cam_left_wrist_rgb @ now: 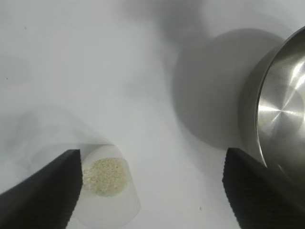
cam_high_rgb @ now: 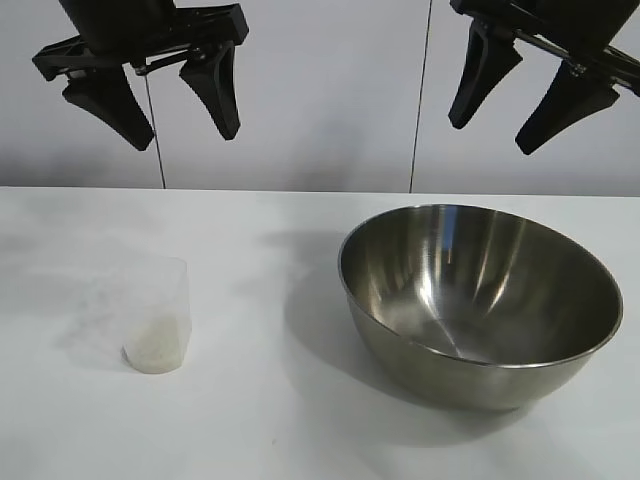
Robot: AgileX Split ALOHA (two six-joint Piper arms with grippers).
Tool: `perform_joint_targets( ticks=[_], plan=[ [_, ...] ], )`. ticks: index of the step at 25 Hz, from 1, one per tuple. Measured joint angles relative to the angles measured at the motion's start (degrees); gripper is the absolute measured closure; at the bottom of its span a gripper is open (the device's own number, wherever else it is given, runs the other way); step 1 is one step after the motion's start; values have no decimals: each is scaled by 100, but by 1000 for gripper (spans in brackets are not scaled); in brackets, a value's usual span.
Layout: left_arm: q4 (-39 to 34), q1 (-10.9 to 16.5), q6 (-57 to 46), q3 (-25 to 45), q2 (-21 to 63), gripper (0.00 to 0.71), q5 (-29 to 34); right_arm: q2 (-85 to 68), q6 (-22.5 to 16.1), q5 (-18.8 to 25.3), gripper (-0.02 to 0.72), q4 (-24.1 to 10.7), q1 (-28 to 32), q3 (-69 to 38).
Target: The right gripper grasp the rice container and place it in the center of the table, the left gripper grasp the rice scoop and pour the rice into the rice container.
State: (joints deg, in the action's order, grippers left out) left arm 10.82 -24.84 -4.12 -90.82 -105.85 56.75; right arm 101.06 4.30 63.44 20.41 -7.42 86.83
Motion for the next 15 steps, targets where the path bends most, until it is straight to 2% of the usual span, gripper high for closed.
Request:
perform_joint_targets(
  ticks=[6,8,12,15],
  plan=[
    [0,0,0,0,0,123,0,0,15,37,240,-14,0,0],
    [0,0,0,0,0,123,0,0,69,130,240,-126,0,0],
    [0,0,0,0,0,123,0,0,132,554,240,-811,0,-5],
    [0,0,0,0,0,123,0,0,58,627,240,-1335,0,-22]
  ],
)
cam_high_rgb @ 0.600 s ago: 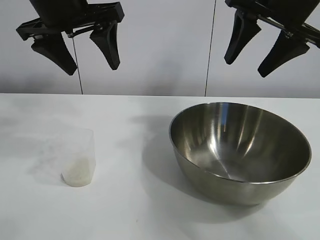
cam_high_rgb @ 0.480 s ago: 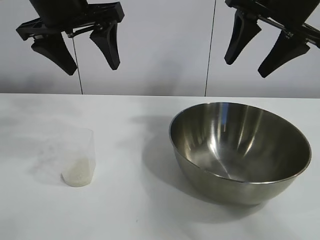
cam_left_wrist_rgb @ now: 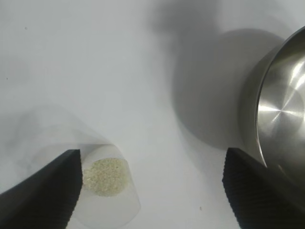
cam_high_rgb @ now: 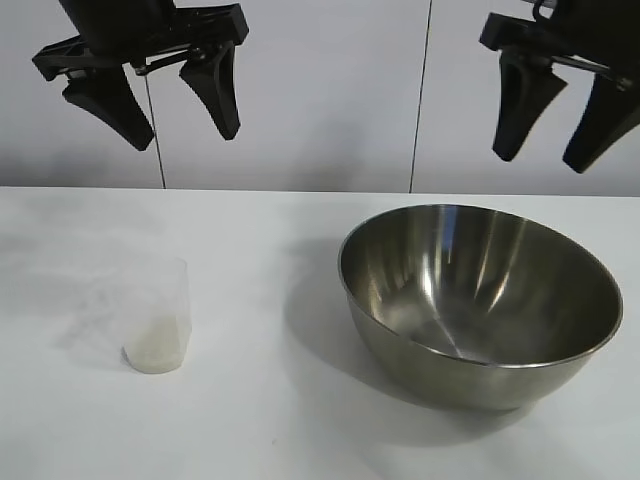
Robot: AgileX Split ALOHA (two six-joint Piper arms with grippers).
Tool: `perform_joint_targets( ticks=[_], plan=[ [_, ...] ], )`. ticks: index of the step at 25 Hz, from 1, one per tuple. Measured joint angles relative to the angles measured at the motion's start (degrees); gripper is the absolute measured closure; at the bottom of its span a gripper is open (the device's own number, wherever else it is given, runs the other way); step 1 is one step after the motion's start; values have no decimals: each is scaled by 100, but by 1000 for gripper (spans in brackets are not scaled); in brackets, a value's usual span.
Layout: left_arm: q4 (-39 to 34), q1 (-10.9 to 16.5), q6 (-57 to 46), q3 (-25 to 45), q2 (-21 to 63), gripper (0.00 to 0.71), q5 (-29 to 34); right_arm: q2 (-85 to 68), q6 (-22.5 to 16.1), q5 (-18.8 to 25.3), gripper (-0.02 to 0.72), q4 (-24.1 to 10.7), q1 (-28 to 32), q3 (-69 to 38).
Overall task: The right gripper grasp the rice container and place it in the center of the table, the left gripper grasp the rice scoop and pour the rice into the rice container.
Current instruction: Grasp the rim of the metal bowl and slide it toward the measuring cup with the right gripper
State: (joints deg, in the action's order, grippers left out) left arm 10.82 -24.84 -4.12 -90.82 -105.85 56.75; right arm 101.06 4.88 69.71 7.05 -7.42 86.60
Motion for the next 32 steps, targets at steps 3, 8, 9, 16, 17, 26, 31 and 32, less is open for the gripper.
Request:
perform_joint_targets(
  ticks=[3,8,9,16,17,26,31,32],
  plan=[
    [0,0,0,0,0,123,0,0,-61,0,240,-294,0,-28],
    [0,0,0,0,0,123,0,0,-75,-39,240,-464,242,-484],
    [0,0,0,0,0,123,0,0,-75,-109,240,-413,328,-619],
    [0,0,0,0,0,123,0,0,126,-1481,240,125,718,-1787],
    [0,0,0,0,0,123,0,0,159,-1776,240,197,720,-1972],
    [0,0,0,0,0,123,0,784,545,-2768,405,1193,731,-2456],
    [0,0,0,0,0,123,0,722,621,-2754,672,1212,731,-2456],
    [0,0,0,0,0,123,0,698,672,-2741,682,1225,731,-2456]
  ],
)
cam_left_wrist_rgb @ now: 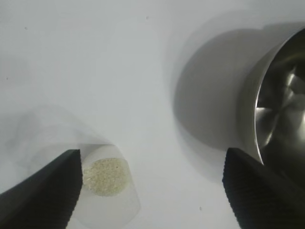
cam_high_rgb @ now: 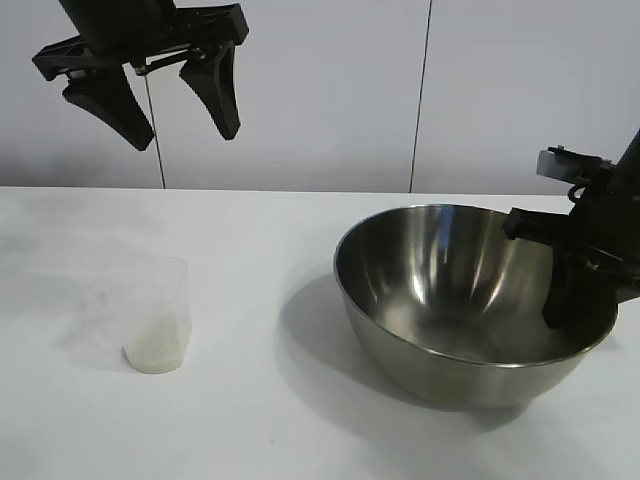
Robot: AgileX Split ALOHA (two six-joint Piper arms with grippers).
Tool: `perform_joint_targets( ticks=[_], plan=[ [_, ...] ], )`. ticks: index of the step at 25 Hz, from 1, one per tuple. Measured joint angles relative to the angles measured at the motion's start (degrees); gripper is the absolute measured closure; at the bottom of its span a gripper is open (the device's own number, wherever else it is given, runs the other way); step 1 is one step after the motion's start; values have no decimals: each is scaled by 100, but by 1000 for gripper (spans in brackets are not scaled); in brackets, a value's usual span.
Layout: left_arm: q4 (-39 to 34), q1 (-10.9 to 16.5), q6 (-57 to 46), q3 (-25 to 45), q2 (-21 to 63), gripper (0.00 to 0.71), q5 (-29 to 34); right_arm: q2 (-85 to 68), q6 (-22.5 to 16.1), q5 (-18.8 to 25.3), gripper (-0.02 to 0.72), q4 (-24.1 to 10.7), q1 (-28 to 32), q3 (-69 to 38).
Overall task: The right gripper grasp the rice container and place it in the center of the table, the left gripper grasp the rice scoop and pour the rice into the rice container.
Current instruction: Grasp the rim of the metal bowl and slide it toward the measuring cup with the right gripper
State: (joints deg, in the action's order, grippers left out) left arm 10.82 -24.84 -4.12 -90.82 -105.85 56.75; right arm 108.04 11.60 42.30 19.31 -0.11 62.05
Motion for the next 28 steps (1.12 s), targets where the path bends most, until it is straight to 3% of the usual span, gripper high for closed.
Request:
perform_joint_targets(
  ticks=[3,8,11,22,28],
  plan=[
    [0,0,0,0,0,123,0,-78,262,110,693,189,0,0],
    [0,0,0,0,0,123,0,-175,932,490,693,917,105,-21],
    [0,0,0,0,0,123,0,-247,1090,567,693,1186,27,-21],
    [0,0,0,0,0,123,0,-238,389,-197,693,1266,-1011,-21],
    [0,0,0,0,0,123,0,147,82,-330,693,1289,-1127,-21]
  ],
)
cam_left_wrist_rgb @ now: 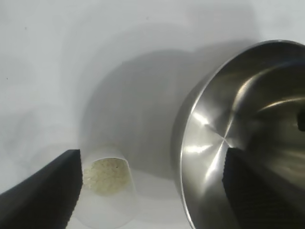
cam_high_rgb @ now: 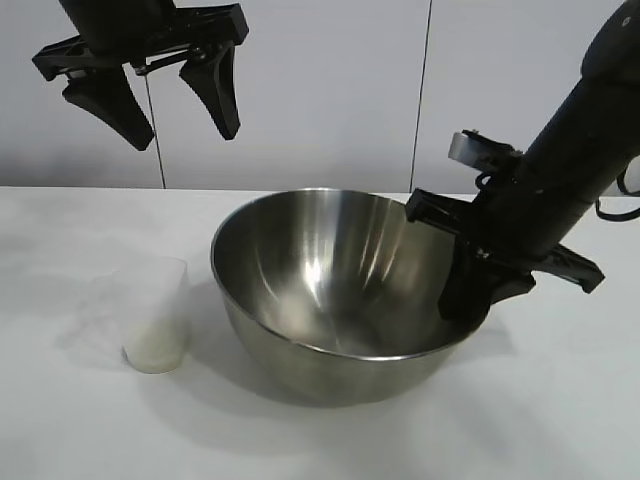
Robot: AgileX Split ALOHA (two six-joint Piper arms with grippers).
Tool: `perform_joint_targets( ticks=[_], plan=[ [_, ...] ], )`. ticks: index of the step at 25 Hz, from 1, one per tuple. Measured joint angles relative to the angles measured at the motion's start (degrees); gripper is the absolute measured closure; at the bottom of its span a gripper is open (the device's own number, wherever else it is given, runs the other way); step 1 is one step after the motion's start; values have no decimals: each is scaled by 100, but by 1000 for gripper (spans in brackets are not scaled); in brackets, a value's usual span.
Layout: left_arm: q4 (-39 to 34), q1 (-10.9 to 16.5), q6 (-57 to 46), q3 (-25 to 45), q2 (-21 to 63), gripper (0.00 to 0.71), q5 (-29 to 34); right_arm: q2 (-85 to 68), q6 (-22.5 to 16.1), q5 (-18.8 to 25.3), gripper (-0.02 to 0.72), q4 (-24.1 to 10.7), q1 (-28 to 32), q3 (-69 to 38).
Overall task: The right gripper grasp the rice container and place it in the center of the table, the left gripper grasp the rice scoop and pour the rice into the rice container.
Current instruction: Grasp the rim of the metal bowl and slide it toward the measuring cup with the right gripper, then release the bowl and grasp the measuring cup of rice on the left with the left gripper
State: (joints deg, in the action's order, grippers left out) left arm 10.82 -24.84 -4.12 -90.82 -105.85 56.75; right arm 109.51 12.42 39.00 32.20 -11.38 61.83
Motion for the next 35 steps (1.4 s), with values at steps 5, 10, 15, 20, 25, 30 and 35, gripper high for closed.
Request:
perform_joint_targets(
  ticks=[5,10,15,20,25,30,35],
  plan=[
    [0,0,0,0,0,123,0,50,-37,-65,687,23,0,-7],
    [0,0,0,0,0,123,0,50,-37,-42,447,145,-2,4],
    [0,0,0,0,0,123,0,50,-37,204,253,117,-2,121],
    [0,0,0,0,0,123,0,-35,-37,1137,239,-267,87,807],
    [0,0,0,0,0,123,0,-399,-107,2389,239,-1133,421,1904],
    [0,0,0,0,0,123,0,-461,-234,3028,239,-1343,691,2949],
    [0,0,0,0,0,123,0,-477,-284,3072,239,-1191,701,3480]
  ],
)
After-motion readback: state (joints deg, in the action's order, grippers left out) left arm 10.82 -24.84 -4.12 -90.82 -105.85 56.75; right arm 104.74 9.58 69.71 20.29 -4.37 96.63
